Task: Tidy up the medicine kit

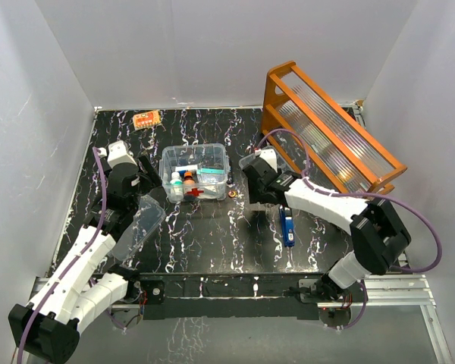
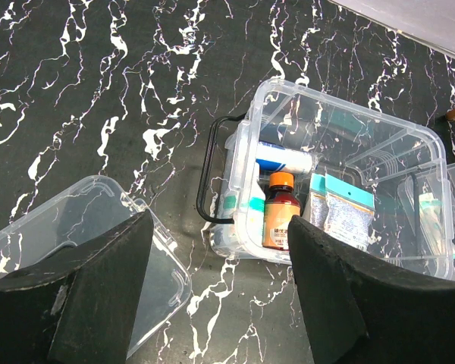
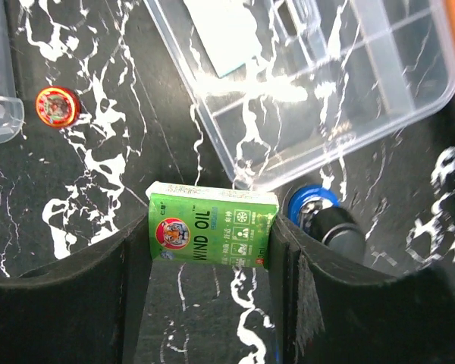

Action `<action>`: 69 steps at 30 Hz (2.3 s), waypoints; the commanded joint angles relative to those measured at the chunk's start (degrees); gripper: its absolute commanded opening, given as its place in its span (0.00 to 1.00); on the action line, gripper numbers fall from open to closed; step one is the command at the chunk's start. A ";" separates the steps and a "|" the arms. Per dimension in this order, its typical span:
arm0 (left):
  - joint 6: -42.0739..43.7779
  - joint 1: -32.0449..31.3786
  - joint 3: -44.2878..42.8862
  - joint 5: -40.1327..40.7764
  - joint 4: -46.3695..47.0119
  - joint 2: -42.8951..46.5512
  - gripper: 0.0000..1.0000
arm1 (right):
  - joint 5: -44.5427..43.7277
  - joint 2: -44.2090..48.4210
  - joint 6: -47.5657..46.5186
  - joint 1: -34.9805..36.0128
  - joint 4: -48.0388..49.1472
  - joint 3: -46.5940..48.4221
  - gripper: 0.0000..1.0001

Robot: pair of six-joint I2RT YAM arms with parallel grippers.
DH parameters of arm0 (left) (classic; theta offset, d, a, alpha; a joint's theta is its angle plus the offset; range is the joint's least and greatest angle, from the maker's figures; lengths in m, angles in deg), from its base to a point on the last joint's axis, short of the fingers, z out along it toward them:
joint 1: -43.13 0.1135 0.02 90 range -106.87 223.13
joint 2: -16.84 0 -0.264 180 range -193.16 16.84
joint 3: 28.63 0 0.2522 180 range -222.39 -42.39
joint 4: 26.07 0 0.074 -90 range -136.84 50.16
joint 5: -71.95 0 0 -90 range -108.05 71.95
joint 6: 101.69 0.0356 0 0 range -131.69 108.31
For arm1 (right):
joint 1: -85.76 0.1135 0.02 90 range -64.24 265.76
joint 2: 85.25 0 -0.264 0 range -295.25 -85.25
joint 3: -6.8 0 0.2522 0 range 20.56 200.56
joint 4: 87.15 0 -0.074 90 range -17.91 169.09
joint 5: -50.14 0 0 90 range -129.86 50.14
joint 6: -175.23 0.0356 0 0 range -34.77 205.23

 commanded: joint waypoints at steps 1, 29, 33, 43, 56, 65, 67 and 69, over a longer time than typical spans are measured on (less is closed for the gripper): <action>0.15 0.19 -0.42 0.94 0.07 1.23 0.70 | 0.03 2.16 -13.63 -3.37 4.66 3.85 0.53; 0.24 0.21 0.13 0.74 -0.15 2.27 0.70 | 11.92 -8.94 -29.58 -14.64 6.21 6.50 0.59; 0.24 0.21 0.12 0.76 -0.15 2.16 0.70 | 11.59 -9.60 -28.97 -14.62 5.67 7.29 0.66; 0.31 0.23 0.04 1.20 -0.17 2.17 0.71 | 14.40 -5.39 -24.03 -14.46 4.21 9.42 0.65; 0.15 0.26 -0.21 1.68 -0.50 2.02 0.70 | 22.45 -3.22 -7.72 -8.22 16.29 4.18 0.49; 0.15 0.25 0.08 1.72 -0.32 1.82 0.70 | 23.48 -7.06 -2.58 -6.77 27.30 -0.87 0.41; 0.16 0.26 0.05 1.73 -0.32 1.76 0.70 | 22.77 -7.83 -1.07 -6.70 30.24 -1.75 0.38; 0.07 0.22 0.08 1.72 -0.28 1.68 0.71 | 23.31 -9.05 0.12 -6.64 32.98 -2.08 0.34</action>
